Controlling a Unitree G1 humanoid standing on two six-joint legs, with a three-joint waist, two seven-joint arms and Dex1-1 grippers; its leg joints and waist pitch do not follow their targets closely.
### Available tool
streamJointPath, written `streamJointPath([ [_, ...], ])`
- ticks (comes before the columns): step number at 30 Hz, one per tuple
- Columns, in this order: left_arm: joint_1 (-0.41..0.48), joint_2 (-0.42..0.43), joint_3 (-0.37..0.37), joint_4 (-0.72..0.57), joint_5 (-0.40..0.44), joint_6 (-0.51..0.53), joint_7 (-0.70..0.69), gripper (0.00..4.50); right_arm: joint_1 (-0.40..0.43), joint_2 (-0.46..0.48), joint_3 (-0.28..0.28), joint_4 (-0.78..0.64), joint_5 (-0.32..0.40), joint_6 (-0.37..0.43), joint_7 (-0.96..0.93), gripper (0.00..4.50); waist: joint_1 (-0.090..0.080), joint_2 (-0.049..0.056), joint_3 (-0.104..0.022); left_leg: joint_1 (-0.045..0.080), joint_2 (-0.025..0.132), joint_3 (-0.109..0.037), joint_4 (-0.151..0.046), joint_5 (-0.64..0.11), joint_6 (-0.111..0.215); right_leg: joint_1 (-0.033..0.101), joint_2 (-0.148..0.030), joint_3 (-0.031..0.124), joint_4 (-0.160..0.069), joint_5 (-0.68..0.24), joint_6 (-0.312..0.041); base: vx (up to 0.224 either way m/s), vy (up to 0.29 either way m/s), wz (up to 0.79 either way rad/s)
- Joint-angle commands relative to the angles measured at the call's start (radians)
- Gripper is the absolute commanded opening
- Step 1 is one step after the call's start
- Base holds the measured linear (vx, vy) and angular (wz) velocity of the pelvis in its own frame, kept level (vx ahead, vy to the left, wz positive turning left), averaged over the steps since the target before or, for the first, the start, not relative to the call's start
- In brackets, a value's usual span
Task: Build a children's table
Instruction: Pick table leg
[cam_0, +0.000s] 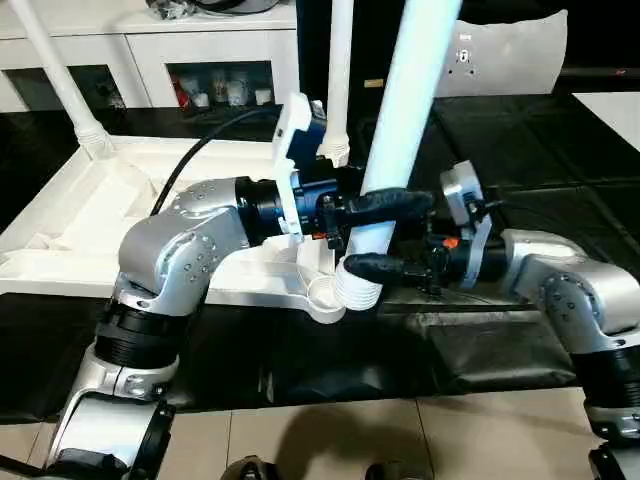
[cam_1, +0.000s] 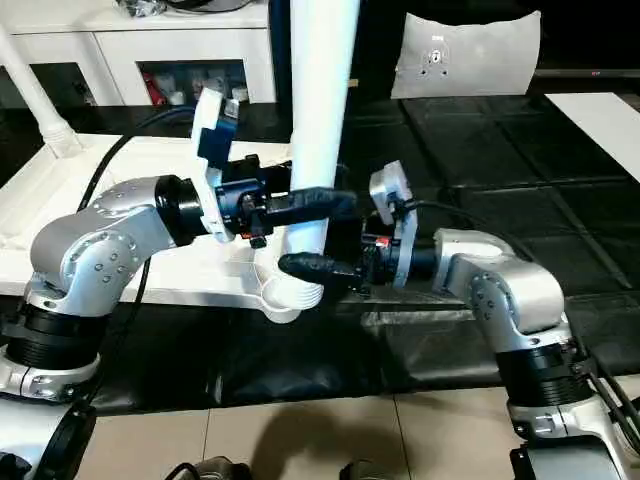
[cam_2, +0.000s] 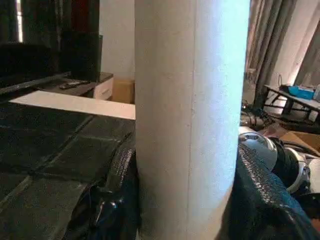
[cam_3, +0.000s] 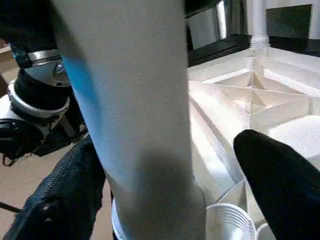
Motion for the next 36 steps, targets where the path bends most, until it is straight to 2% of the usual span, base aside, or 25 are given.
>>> streamJointPath([
  [1, 0.000, 0.006, -0.007, -0.015, 0.009, -0.013, -0.009, 1.88, -0.019, 0.001, 0.008, 0.000, -0.004, -0.009, 0.016, 3.86, 0.001, -0.009, -0.085, 0.013, 0.037, -0.013, -0.063, -0.155, 0.047, 0.059, -0.067, 0.042, -0.082, -0.300, -0.186, 0.000, 0.000, 0.00],
  [8, 0.001, 0.005, -0.023, -0.012, 0.026, -0.029, -0.020, 1.88, -0.025, 0.011, 0.007, 0.008, 0.007, -0.001, 0.033, 3.22, -0.002, -0.008, -0.083, 0.015, 0.037, -0.013, -0.064, -0.175, 0.042, 0.057, -0.067, 0.041, -0.086, -0.336, -0.178, 0.000, 0.000, 0.00],
  [10, 0.002, 0.004, -0.028, -0.013, 0.030, -0.033, -0.021, 1.88, -0.026, 0.015, 0.005, 0.009, 0.008, 0.000, 0.036, 3.15, -0.002, -0.009, -0.083, 0.014, 0.036, -0.013, -0.063, -0.172, 0.041, 0.058, -0.067, 0.042, -0.086, -0.335, -0.177, 0.000, 0.000, 0.00],
  [11, 0.002, 0.005, -0.030, -0.014, 0.032, -0.034, -0.022, 1.88, -0.026, 0.016, 0.004, 0.010, 0.010, 0.001, 0.037, 2.86, -0.001, -0.008, -0.084, 0.015, 0.037, -0.013, -0.063, -0.169, 0.041, 0.057, -0.068, 0.042, -0.085, -0.333, -0.178, 0.000, 0.000, 0.00],
  [16, 0.002, 0.000, -0.029, -0.011, 0.038, -0.045, -0.015, 1.88, -0.024, 0.017, 0.011, 0.007, 0.008, 0.010, 0.050, 2.53, -0.001, -0.008, -0.086, 0.014, 0.039, -0.014, -0.063, -0.160, 0.045, 0.059, -0.067, 0.042, -0.081, -0.299, -0.189, 0.000, 0.000, 0.00],
  [20, -0.001, -0.002, -0.024, -0.005, 0.042, -0.046, -0.016, 1.88, -0.025, 0.019, 0.015, 0.011, 0.000, 0.009, 0.052, 2.14, -0.001, -0.009, -0.085, 0.014, 0.037, -0.013, -0.063, -0.165, 0.044, 0.059, -0.068, 0.042, -0.083, -0.310, -0.189, 0.000, 0.000, 0.00],
  [28, 0.005, 0.007, -0.038, -0.010, 0.061, -0.041, -0.006, 1.88, -0.027, 0.028, 0.013, 0.018, -0.003, 0.006, 0.050, 2.03, 0.001, -0.007, -0.087, 0.014, 0.038, -0.014, -0.062, -0.161, 0.043, 0.059, -0.068, 0.042, -0.082, -0.306, -0.189, 0.000, 0.000, 0.00],
  [29, 0.006, 0.006, -0.034, -0.010, 0.056, -0.014, 0.011, 1.88, -0.025, 0.032, 0.012, 0.019, -0.005, 0.003, 0.044, 2.03, 0.001, -0.005, -0.089, 0.014, 0.038, -0.014, -0.062, -0.158, 0.042, 0.060, -0.068, 0.042, -0.081, -0.299, -0.191, 0.000, 0.000, 0.00],
  [31, 0.009, -0.010, -0.009, -0.015, 0.015, 0.029, 0.031, 2.44, -0.019, 0.040, 0.010, 0.021, -0.011, -0.001, 0.026, 2.01, 0.002, -0.005, -0.090, 0.013, 0.037, -0.013, -0.061, -0.154, 0.040, 0.060, -0.068, 0.042, -0.078, -0.282, -0.201, 0.000, 0.000, 0.00],
  [36, 0.034, -0.045, 0.002, -0.059, -0.032, 0.050, 0.051, 2.92, -0.004, 0.065, 0.001, 0.017, -0.009, 0.012, -0.012, 1.96, 0.004, -0.002, -0.093, 0.013, 0.037, -0.013, -0.060, -0.150, 0.042, 0.060, -0.068, 0.040, -0.080, -0.291, -0.193, 0.000, 0.000, 0.00],
])
